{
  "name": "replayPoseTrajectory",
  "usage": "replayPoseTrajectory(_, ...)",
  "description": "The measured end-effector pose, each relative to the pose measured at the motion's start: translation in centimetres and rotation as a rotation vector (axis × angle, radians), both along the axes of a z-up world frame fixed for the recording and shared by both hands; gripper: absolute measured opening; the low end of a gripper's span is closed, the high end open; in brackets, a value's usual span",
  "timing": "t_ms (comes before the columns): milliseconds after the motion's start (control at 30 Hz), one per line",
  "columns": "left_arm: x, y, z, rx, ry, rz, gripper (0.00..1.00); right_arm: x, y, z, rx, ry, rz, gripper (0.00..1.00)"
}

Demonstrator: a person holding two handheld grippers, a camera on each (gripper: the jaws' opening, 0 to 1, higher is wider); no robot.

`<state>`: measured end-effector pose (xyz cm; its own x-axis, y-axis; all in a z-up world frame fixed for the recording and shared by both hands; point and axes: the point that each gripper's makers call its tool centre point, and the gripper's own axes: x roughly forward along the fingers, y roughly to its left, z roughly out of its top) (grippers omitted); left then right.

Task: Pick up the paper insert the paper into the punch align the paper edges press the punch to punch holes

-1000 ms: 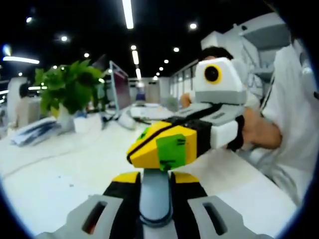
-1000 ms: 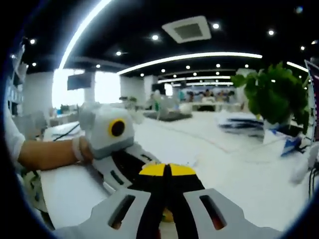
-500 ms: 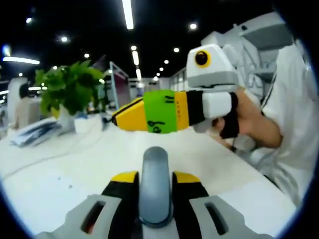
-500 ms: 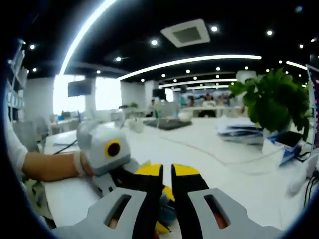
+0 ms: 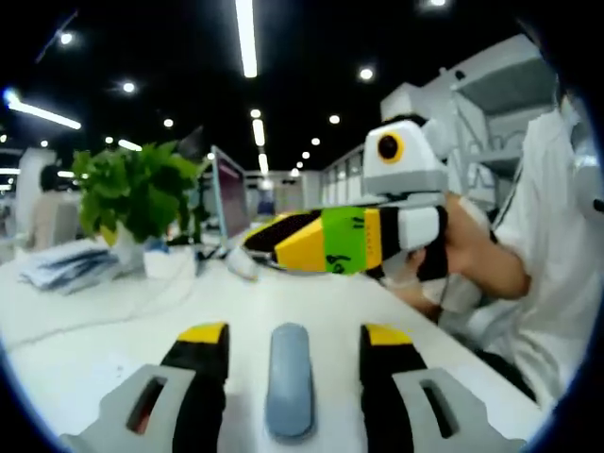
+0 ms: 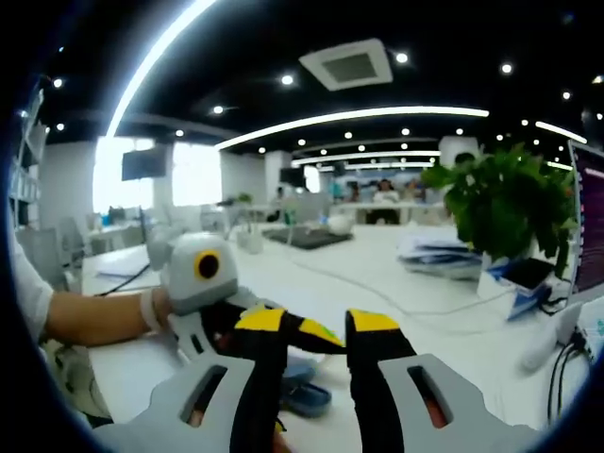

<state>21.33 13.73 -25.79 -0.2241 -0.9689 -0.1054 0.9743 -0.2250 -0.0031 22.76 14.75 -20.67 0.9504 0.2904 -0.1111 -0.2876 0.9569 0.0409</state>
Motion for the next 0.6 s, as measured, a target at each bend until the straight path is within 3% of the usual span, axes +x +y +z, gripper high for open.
replayPoseTrajectory(133, 0.3, 1.0, 0.9, -0.017, 0.013, 0.017, 0.68, -1.1, -1.1, 0.1, 0.031, -0.002, -0.022, 0.31)
replayPoseTrajectory(367, 1.4, 3.0, 2.0, -0.049, 0.020, 0.072, 0.72, -3.5, -2.8, -1.0, 0.052, 0.017, -0.047, 0.34)
replayPoseTrajectory(500, 3.3, 5.2, 2.1, -0.048, 0.044, 0.182, 0.71, -4.8, -3.3, -1.5, 0.079, 0.028, -0.055, 0.35)
replayPoseTrajectory(533, 3.5, 6.1, 2.4, -0.070, 0.072, 0.197, 0.71, -5.0, -3.3, -1.6, 0.075, 0.024, -0.055, 0.35)
replayPoseTrajectory(600, 3.5, 7.6, 2.4, -0.070, 0.076, 0.199, 0.72, -5.2, -3.3, -1.9, 0.076, 0.027, -0.042, 0.35)
